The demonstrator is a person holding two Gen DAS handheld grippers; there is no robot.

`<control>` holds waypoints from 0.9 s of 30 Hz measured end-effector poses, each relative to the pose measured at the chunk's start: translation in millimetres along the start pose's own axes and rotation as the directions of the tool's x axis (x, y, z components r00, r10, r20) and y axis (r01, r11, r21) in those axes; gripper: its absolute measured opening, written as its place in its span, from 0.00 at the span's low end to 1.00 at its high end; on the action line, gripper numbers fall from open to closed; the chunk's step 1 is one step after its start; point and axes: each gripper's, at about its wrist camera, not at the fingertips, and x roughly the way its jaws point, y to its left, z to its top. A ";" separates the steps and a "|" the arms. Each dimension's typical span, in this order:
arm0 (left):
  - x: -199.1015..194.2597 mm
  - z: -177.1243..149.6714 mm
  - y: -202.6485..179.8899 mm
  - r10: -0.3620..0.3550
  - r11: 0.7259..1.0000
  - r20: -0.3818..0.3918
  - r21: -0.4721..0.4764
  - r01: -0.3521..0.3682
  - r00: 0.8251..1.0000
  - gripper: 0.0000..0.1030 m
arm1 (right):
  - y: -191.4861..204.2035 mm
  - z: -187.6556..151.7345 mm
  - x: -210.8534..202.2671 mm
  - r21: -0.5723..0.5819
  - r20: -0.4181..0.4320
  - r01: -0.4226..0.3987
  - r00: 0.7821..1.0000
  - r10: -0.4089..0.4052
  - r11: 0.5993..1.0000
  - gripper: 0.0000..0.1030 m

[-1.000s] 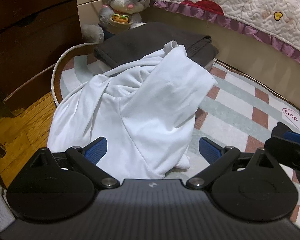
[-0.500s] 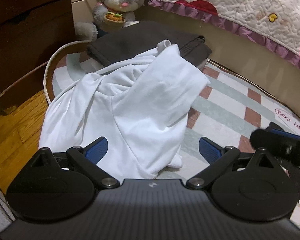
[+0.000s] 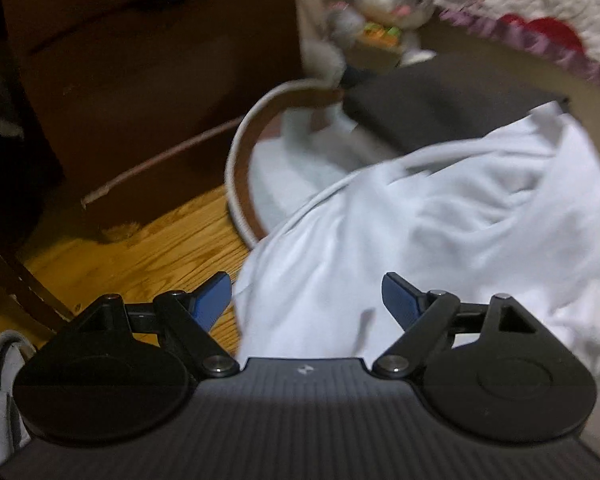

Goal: Fold clothes
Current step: 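Grasp the white T-shirt with the right gripper while the left gripper grasps another edge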

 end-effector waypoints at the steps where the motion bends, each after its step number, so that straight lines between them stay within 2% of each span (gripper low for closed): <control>1: 6.7 -0.8 3.4 -0.001 1.000 -0.002 0.003 0.001 1.000 0.80 | -5.7 0.1 10.6 0.025 -0.007 0.031 0.999 -0.031 0.999 0.92; 6: 40.0 -4.5 19.7 -0.010 1.000 -0.013 0.015 0.010 1.000 0.84 | -18.7 0.3 50.9 0.051 -0.021 -0.006 1.000 0.007 0.999 0.92; 8: 49.1 -4.7 18.3 -0.073 0.997 -0.023 0.021 0.073 0.997 0.84 | -23.9 0.3 67.1 0.062 -0.026 -0.021 0.999 0.023 0.998 0.92; 9: 57.4 -4.4 16.8 -0.120 0.993 -0.045 0.014 0.121 0.992 0.89 | -26.5 0.4 75.2 0.067 -0.028 -0.028 0.999 0.030 0.997 0.81; 10: 65.7 -4.1 15.3 -0.167 0.986 -0.067 0.006 0.168 0.984 0.97 | -22.8 0.8 78.2 0.050 -0.040 -0.078 0.996 0.080 0.996 0.54; 12: 87.3 -7.7 12.0 -0.247 0.968 -0.135 0.002 0.250 0.960 1.00 | -12.7 -0.7 78.7 0.021 -0.055 -0.130 0.990 0.131 0.991 0.33; 13: 97.5 -12.0 9.0 -0.216 0.974 -0.176 0.032 0.225 0.960 1.00 | -7.7 -3.1 73.7 -0.005 -0.045 -0.145 0.988 0.145 0.989 0.25; 14: 107.8 -16.3 6.0 -0.184 0.977 -0.216 0.062 0.202 0.959 1.00 | -2.6 -5.6 68.6 -0.032 -0.035 -0.160 0.987 0.159 0.987 0.23; 15: 116.5 -20.3 3.4 -0.156 0.979 -0.248 0.089 0.182 0.956 0.92 | 0.0 -8.0 61.6 -0.046 -0.031 -0.166 0.986 0.165 0.985 0.21; 17: 108.2 -23.5 5.6 -0.171 0.978 -0.215 0.078 0.192 0.962 0.61 | 5.6 -13.8 44.1 -0.087 -0.015 -0.176 0.984 0.175 0.981 0.18; 18: 98.8 -22.9 3.9 -0.161 0.979 -0.197 0.095 0.182 0.967 0.33 | 8.5 -17.3 33.6 -0.113 -0.001 -0.178 0.984 0.179 0.977 0.16; 19: 88.7 -22.3 1.7 -0.151 0.978 -0.176 0.113 0.173 0.973 0.21 | 8.4 -17.2 24.8 -0.140 0.011 -0.174 0.984 0.177 0.975 0.14; 21: 58.8 -20.2 -9.6 -0.140 0.972 -0.082 0.179 0.152 0.987 0.19 | 13.4 -20.3 3.3 -0.200 0.047 -0.153 0.985 0.166 0.968 0.10; 23: 28.8 -18.2 -20.9 -0.133 0.962 0.013 0.243 0.126 0.991 0.18 | 15.8 -20.5 -19.0 -0.245 0.099 -0.128 0.983 0.157 0.961 0.09; 25: -0.9 -15.8 -31.8 -0.132 0.949 0.106 0.299 0.095 0.986 0.17 | 18.8 -18.2 -42.5 -0.266 0.149 -0.108 0.977 0.152 0.958 0.09; 27: -26.7 -7.7 -36.1 -0.158 0.947 0.169 0.303 0.102 0.973 0.17 | 19.5 -12.9 -64.3 -0.281 0.194 -0.082 0.971 0.140 0.956 0.09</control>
